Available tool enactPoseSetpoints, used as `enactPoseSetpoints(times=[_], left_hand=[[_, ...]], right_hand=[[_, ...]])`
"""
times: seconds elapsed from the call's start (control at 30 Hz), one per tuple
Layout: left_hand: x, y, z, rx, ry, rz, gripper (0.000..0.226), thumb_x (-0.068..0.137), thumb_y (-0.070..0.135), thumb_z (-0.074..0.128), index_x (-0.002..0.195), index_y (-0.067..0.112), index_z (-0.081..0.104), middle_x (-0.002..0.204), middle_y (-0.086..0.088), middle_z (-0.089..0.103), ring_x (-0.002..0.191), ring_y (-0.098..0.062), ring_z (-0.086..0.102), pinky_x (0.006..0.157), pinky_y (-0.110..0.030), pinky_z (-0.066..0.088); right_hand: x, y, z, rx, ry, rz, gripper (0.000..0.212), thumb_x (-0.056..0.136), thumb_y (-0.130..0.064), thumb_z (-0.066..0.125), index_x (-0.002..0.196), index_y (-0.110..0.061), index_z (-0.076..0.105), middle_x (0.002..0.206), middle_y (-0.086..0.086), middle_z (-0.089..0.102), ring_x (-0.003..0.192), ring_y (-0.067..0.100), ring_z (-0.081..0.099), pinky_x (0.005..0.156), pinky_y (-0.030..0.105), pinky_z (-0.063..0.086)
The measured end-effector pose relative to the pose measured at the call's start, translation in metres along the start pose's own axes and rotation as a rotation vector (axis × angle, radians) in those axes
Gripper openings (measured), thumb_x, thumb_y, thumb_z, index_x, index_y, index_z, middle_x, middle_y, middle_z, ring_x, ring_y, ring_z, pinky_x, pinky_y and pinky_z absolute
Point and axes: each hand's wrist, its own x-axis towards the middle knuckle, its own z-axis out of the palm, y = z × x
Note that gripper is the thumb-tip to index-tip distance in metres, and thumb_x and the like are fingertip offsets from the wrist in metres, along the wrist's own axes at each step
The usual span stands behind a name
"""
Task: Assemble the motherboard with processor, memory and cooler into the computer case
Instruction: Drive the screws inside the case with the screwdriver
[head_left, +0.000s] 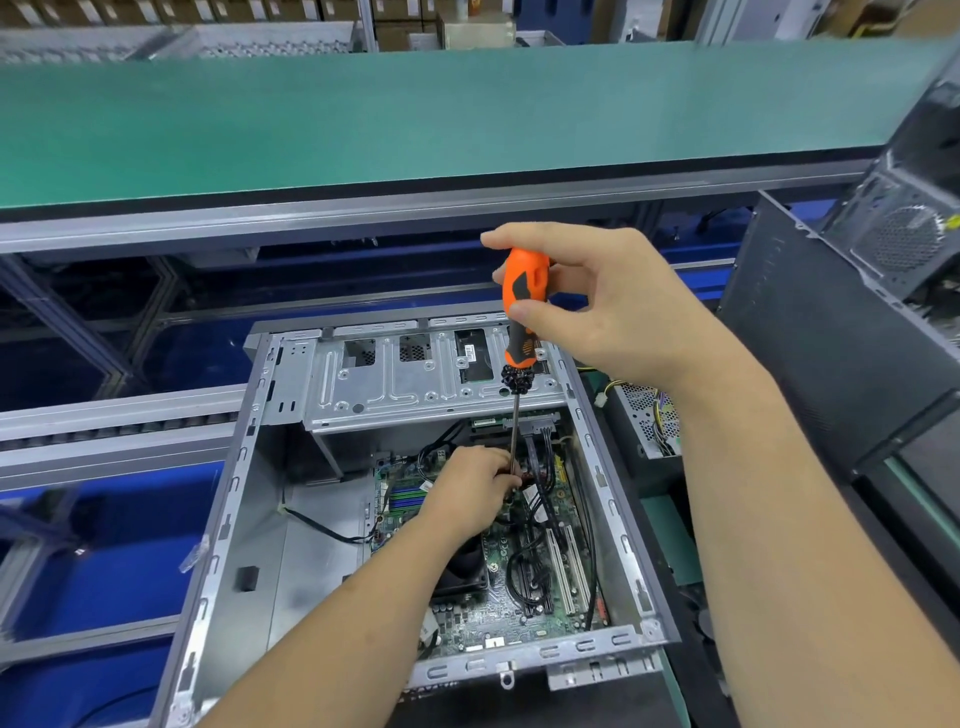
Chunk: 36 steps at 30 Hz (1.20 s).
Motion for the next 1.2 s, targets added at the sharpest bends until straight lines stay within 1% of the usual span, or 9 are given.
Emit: enactPoseSetpoints(times=[0.23,0.33,0.47,0.6,0.7,0.83,0.93,1.07,1.2], left_hand=[[0.0029,-0.0042,0.0027,0.051,-0.005,0.009,0.022,0.100,0.017,0.057,0.078,0.018,0.061,0.098,0.000,0.067,0.067,-0.007,0.048,0.070,-0.026,0.042],[0.0025,-0.0047,0.0037,0.051,-0.005,0.015,0.021,0.100,0.018,0.057,0.079,0.017,0.062,0.098,-0.002,0.068,0.074,-0.016,0.057,0.074,-0.031,0.049],[0.0026,-0.0055,0.0046,0.077,-0.012,0.022,0.021,0.101,0.017,0.056,0.081,0.019,0.061,0.096,0.003,0.067,0.073,-0.014,0.057,0.078,-0.032,0.052],[0.0027,-0.0066,0.0053,0.075,-0.027,0.015,0.017,0.101,0.017,0.055,0.085,0.020,0.062,0.101,0.000,0.069,0.084,-0.018,0.062,0.083,-0.035,0.053],[0.0025,-0.0070,0.0057,0.075,-0.029,0.009,0.015,0.101,0.018,0.055,0.093,0.015,0.068,0.104,-0.001,0.070,0.091,-0.021,0.063,0.086,-0.037,0.053],[0.0023,-0.0081,0.0066,0.059,-0.026,0.006,0.016,0.101,0.018,0.055,0.090,0.014,0.066,0.103,-0.001,0.070,0.086,-0.019,0.063,0.083,-0.036,0.054],[0.0023,-0.0085,0.0059,0.053,-0.016,0.012,0.017,0.101,0.022,0.055,0.094,0.015,0.068,0.093,0.000,0.070,0.076,-0.015,0.061,0.076,-0.032,0.052],[0.0017,-0.0088,0.0053,0.040,-0.010,0.021,0.018,0.101,0.021,0.056,0.089,0.016,0.069,0.096,0.001,0.070,0.083,-0.016,0.063,0.081,-0.031,0.052],[0.0011,-0.0086,0.0054,0.053,-0.009,0.051,0.021,0.101,0.020,0.055,0.083,0.018,0.065,0.098,0.001,0.070,0.081,-0.016,0.061,0.083,-0.028,0.050]], right_hand=[[-0.0014,0.0009,0.0001,-0.035,0.097,-0.011,0.041,0.086,-0.015,0.079,0.124,-0.023,0.068,0.097,-0.005,0.069,0.088,0.011,0.068,0.082,0.018,0.053],[-0.0026,-0.0007,0.0013,0.062,0.069,-0.024,0.038,0.092,-0.008,0.071,0.128,-0.022,0.066,0.111,0.000,0.072,0.106,0.010,0.069,0.094,0.028,0.056],[-0.0026,-0.0009,0.0021,0.029,0.130,-0.043,0.030,0.086,-0.011,0.078,0.115,-0.018,0.073,0.097,0.004,0.071,0.093,0.020,0.069,0.088,0.038,0.057],[-0.0045,-0.0016,0.0027,0.079,0.056,-0.004,0.042,0.087,-0.003,0.074,0.124,-0.022,0.067,0.107,0.003,0.073,0.103,0.016,0.070,0.091,0.030,0.058],[-0.0029,-0.0017,0.0032,0.007,0.094,-0.009,0.037,0.084,-0.012,0.080,0.117,-0.023,0.069,0.096,-0.002,0.071,0.090,0.014,0.069,0.085,0.028,0.056],[-0.0051,-0.0035,0.0016,0.083,0.074,-0.004,0.039,0.090,-0.005,0.072,0.123,-0.025,0.067,0.112,-0.001,0.071,0.107,0.015,0.069,0.092,0.033,0.058],[-0.0037,-0.0044,0.0012,0.013,0.098,-0.021,0.035,0.086,-0.011,0.079,0.118,-0.020,0.071,0.095,-0.003,0.068,0.091,0.016,0.067,0.086,0.033,0.057],[-0.0035,-0.0057,0.0021,0.071,0.015,0.001,0.046,0.087,-0.003,0.075,0.128,-0.023,0.066,0.110,0.002,0.073,0.106,0.010,0.069,0.089,0.018,0.055],[-0.0024,-0.0054,0.0035,0.051,0.024,-0.027,0.046,0.088,-0.004,0.075,0.127,-0.025,0.066,0.105,0.011,0.073,0.100,0.019,0.070,0.096,0.028,0.056]])
